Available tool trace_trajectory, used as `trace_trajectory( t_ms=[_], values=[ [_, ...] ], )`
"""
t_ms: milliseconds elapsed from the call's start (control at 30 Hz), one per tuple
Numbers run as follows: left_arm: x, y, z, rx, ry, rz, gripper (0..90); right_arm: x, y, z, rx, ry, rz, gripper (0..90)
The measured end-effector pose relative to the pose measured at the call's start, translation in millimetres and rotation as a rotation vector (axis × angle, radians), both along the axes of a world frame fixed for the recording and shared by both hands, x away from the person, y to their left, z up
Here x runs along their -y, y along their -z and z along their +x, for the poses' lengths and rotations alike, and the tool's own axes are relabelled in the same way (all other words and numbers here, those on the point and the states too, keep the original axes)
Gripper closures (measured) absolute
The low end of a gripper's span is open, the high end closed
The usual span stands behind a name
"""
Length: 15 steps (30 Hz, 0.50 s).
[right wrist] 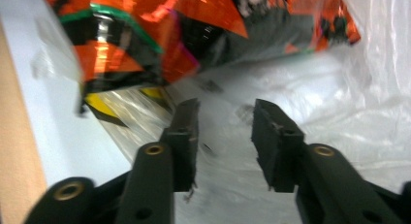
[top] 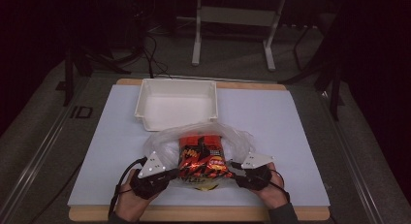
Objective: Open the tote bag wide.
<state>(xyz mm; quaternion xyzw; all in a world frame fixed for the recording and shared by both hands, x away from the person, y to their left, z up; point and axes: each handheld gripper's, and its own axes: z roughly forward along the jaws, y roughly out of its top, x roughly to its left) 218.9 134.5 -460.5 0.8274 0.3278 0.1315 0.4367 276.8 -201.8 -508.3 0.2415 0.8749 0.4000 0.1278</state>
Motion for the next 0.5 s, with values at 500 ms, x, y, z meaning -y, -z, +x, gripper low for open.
trace_trajectory(
  t_ms=[500],
  values=[
    [-6.4,-9.3,-0.4,0.076,-0.046,0.005,57.2,-17.4,-31.8,-1.2,0.092,-0.027,0.060,48.5]
  ],
)
